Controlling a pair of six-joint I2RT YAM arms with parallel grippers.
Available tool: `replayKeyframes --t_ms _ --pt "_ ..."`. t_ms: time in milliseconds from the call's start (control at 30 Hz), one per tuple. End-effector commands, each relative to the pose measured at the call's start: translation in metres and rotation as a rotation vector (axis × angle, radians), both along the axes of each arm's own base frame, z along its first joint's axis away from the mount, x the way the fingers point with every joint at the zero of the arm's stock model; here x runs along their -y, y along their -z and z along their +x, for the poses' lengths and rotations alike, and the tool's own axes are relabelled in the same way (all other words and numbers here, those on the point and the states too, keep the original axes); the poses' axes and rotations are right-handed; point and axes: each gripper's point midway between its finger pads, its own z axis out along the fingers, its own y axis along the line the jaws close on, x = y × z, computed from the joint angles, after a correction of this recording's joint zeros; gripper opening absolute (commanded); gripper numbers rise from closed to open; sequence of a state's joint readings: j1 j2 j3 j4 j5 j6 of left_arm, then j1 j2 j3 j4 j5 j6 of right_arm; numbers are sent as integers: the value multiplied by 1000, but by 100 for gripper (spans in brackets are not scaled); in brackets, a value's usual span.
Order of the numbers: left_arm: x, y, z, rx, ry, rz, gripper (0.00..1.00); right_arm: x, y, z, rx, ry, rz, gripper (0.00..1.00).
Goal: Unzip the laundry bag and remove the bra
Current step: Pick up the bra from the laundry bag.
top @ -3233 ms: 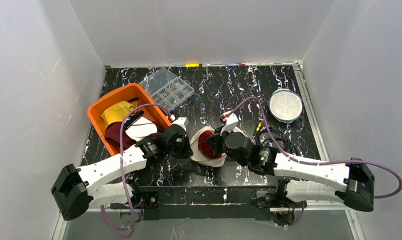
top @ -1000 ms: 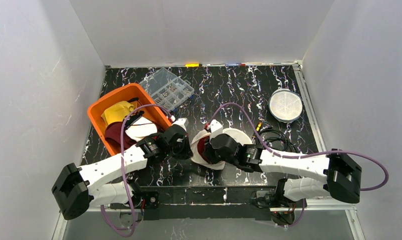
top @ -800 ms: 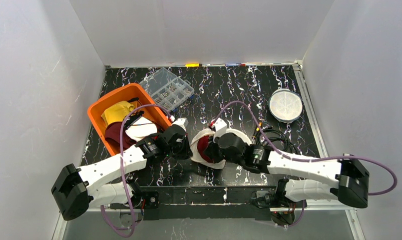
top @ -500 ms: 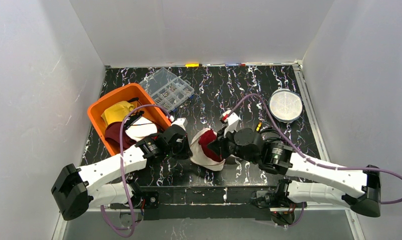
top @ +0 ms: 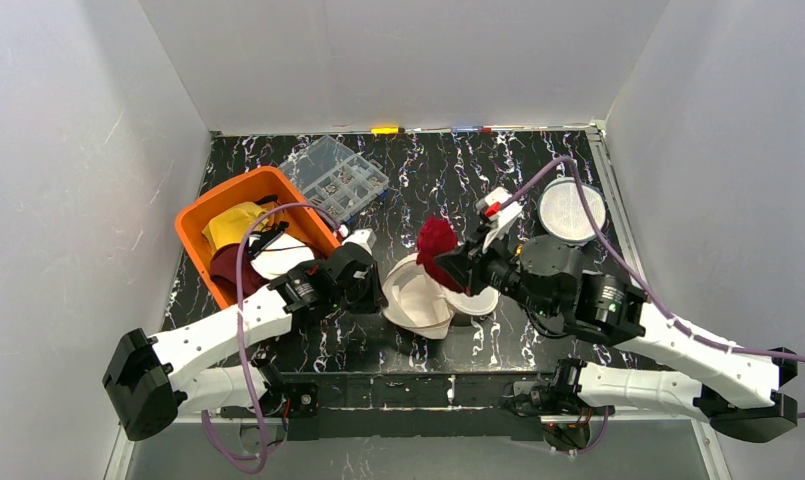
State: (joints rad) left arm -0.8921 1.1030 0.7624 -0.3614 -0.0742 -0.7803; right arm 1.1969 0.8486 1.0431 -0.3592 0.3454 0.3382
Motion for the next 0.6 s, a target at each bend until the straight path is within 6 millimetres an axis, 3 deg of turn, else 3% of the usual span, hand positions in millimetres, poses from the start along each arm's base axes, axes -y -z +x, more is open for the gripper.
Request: replayKeyframes --t_ms 0,33,100,200,367,467,567 --pt "-4 -32 5 41 -27 -27 22 16 -53 16 165 51 -47 1" --pt "-3 -39 4 46 -24 -35 35 18 -58 19 187 56 -71 1" --pt "-3 -54 3 50 -20 -51 54 22 -58 27 223 78 -153 1" --pt "-6 -85 2 71 -33 -78 71 28 -48 39 292 106 -282 1" --pt "-13 -153 7 152 -79 -156 88 44 -16 58 472 142 -480 1" --pt "-12 -193 7 202 -71 -221 97 47 -17 55 615 91 -498 1" --pt "-1 -228 3 249 12 -304 99 47 -25 47 768 25 -475 1"
